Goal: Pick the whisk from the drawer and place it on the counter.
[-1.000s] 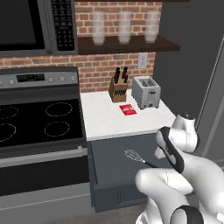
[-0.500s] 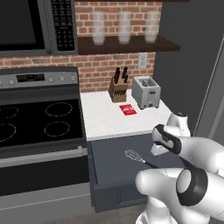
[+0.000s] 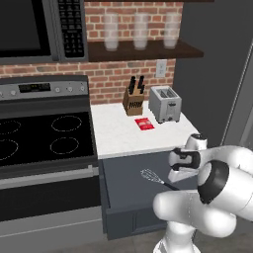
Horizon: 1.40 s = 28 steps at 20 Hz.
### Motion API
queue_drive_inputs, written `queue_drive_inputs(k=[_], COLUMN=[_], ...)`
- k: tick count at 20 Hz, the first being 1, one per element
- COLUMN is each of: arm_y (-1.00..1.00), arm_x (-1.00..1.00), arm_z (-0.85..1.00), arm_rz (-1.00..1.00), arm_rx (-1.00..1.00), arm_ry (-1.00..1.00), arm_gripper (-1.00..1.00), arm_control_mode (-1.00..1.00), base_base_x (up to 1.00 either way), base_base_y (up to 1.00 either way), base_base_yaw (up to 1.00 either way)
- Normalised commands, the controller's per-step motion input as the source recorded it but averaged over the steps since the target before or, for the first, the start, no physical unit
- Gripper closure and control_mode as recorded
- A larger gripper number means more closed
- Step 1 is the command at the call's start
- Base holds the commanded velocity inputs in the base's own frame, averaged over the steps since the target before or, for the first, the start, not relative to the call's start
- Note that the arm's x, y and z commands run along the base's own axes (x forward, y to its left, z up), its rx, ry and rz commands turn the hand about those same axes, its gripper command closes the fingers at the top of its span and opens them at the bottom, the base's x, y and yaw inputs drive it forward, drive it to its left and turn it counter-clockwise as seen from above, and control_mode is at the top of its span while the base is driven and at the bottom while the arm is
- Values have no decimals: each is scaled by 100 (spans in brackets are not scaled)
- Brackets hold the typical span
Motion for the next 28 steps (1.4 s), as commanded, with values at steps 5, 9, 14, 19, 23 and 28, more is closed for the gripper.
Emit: queue_drive_inputs(k=[5,9,14,19,23,28], arm_y=[12,4,0,0,0,0], arm_x=[19,22,20,22,27,32], arm_z=[-54,-32,-26,-33,-33,-29], arm_rz=[0,0,0,0,0,0], arm_rx=[0,0,0,0,0,0], arm_ry=[0,0,0,0,0,0], arm_gripper=[-100,-100,-100,-100,-100,-100], arm_control_mode=[-100,-100,-100,-100,-100,-100], base_base_x=[0,0,0,0,0,0], base_base_y=[0,0,0,0,0,0], base_base_yaw=[0,0,0,0,0,0])
